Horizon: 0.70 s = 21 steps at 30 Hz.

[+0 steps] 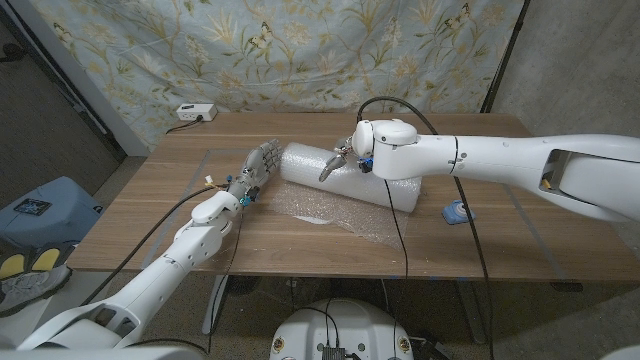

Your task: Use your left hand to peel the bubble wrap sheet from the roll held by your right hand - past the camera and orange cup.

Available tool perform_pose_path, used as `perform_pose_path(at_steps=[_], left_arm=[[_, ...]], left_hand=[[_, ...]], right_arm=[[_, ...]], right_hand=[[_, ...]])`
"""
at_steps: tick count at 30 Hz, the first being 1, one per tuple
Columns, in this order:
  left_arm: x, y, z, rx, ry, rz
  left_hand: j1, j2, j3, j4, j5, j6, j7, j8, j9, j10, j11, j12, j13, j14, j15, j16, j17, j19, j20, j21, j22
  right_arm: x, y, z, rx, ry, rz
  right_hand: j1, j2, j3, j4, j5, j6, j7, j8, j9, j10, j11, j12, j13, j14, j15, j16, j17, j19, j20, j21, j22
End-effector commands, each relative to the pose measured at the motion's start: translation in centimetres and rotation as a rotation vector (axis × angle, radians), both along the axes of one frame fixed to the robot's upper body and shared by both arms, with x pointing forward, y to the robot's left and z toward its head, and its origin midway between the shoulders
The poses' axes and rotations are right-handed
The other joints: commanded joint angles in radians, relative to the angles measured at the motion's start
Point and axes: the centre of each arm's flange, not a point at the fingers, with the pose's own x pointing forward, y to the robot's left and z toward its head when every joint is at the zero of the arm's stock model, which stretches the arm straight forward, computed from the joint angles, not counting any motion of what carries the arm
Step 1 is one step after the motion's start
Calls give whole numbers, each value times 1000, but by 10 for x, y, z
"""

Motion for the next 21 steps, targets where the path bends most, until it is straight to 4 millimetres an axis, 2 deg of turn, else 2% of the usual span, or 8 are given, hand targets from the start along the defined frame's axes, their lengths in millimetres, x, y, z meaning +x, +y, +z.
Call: perform_pose_path(at_steps=[1, 15, 21], left_arm=[[-1, 0, 3, 16, 8, 6], [-4, -8, 13, 40, 6, 7], [-7, -8, 13, 47, 13, 14]], left_hand=[[11, -3, 3, -8, 6, 6, 0, 1, 6, 6, 1, 5, 4, 9, -1, 4, 5, 5, 5, 6, 4], [13, -4, 3, -11, 7, 9, -2, 2, 6, 8, 3, 4, 5, 10, -1, 4, 5, 6, 5, 5, 4], [14, -3, 2, -12, 7, 15, -3, 3, 6, 10, 1, 5, 5, 11, 0, 4, 5, 6, 5, 5, 4]], right_arm=[[10, -13, -10, -5, 9, -18], [25, -32, -21, -23, -16, -10], [31, -31, -29, -45, -35, 1]], right_hand=[[13, 4, -8, -1, 4, -128, 88, 2, 2, -101, 3, 7, 4, -86, -1, 5, 4, 6, 5, 4, 5], [28, 19, -22, 1, 7, -144, 86, 1, 4, -86, 2, 16, 12, -68, -2, 11, 6, 19, 3, 6, 5], [50, 37, -24, -2, 8, -166, 83, 2, 8, -48, 2, 43, 34, -25, -10, 26, 12, 37, -3, 9, 5]])
